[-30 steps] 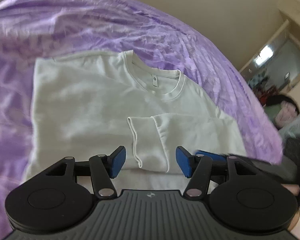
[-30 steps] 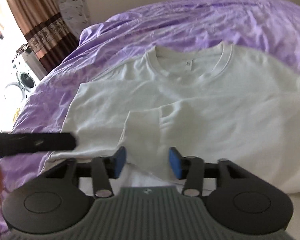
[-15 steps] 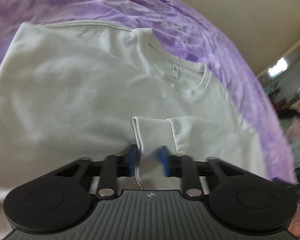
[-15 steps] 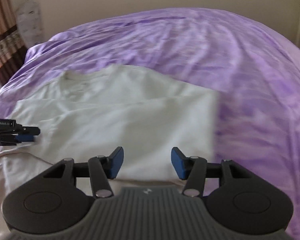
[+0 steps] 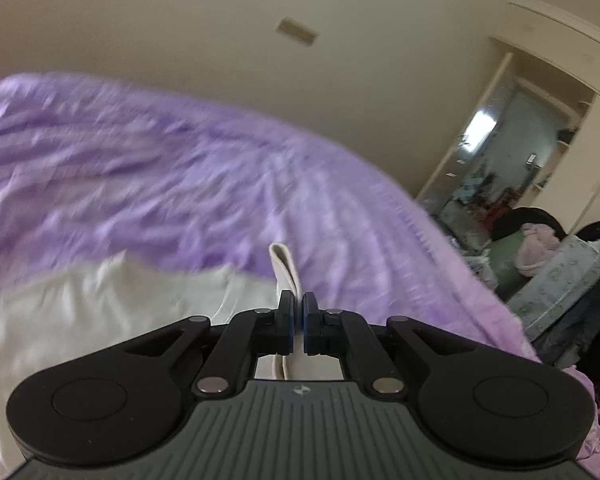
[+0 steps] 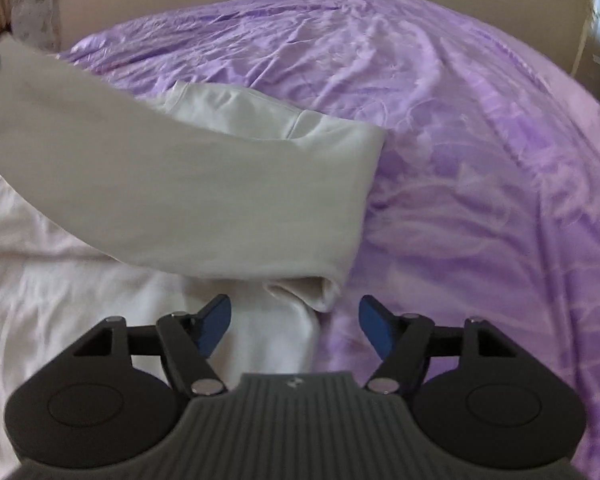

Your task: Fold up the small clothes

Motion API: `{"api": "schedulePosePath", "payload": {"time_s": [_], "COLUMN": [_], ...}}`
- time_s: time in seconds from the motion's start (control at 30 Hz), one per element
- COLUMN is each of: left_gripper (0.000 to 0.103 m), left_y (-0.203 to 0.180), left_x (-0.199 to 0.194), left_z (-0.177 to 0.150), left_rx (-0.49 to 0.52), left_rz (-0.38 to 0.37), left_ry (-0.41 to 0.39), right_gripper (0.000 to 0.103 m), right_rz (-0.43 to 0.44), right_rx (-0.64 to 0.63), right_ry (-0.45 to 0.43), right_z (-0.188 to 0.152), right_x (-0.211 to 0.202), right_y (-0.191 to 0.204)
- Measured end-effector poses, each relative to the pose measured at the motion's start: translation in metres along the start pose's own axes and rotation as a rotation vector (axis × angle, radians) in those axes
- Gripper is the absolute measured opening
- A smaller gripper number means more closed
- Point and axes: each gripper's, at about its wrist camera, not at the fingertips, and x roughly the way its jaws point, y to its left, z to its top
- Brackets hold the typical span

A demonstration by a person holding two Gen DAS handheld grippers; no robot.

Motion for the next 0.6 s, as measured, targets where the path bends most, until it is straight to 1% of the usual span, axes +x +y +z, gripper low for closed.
{"api": "schedulePosePath", "payload": {"time_s": [0.1, 0.17, 0.2, 0.23, 0.27, 0.3, 0.33, 0.37, 0.4, 0.47, 0.5, 0.57, 0.6], "left_gripper": [0.003, 0.003, 0.003, 0.003, 0.003, 0.003, 0.003, 0.003, 0.003, 0.003, 0.003, 0.003, 0.003], "left_y": [-0.019, -0.018, -0.012, -0.005, 0.004, 0.018, 0.033, 0.051, 0.071, 0.109, 0.132, 0.162, 0.176], "left_x": [-0.01, -0.02, -0.028, -0.033, -0.037, -0.041, -0.041, -0.039, -0.032, -0.012, 0.001, 0.022, 0.032], "left_z": [0.021, 0.033, 0.035, 0.036, 0.034, 0.03, 0.026, 0.018, 0.007, -0.02, -0.035, -0.064, -0.079], "left_rx": [0.048, 0.066, 0.076, 0.089, 0.105, 0.108, 0.092, 0.07, 0.057, 0.023, -0.01, -0.062, -0.093], "left_rz": [0.029, 0.06, 0.087, 0.115, 0.149, 0.188, 0.212, 0.236, 0.28, 0.352, 0.373, 0.408, 0.407], "left_ry": [-0.028, -0.04, -0.038, -0.036, -0.034, -0.024, -0.005, 0.028, 0.072, 0.153, 0.202, 0.258, 0.278], "right_gripper": [0.067, 0.066, 0.064, 0.06, 0.051, 0.039, 0.033, 0.023, 0.015, 0.012, 0.008, 0.008, 0.008], "right_rz": [-0.003, -0.01, -0.012, -0.022, -0.038, -0.052, -0.059, -0.051, -0.027, 0.004, 0.008, 0.013, 0.006], "right_rx": [0.065, 0.104, 0.116, 0.123, 0.124, 0.123, 0.122, 0.125, 0.129, 0.138, 0.136, 0.124, 0.115], "right_ry": [0.005, 0.01, 0.009, 0.005, 0.004, 0.012, 0.019, 0.02, 0.014, 0.01, 0.012, 0.023, 0.035], "right_z": [0.007, 0.012, 0.014, 0.015, 0.015, 0.015, 0.014, 0.012, 0.01, 0.007, 0.007, 0.007, 0.008], "right_x": [0.015, 0.026, 0.031, 0.035, 0.037, 0.039, 0.04, 0.039, 0.036, 0.033, 0.032, 0.032, 0.033], "right_y": [0.0, 0.0, 0.0, 0.0, 0.0, -0.001, -0.002, -0.004, -0.007, -0.012, -0.013, -0.013, -0.011]}}
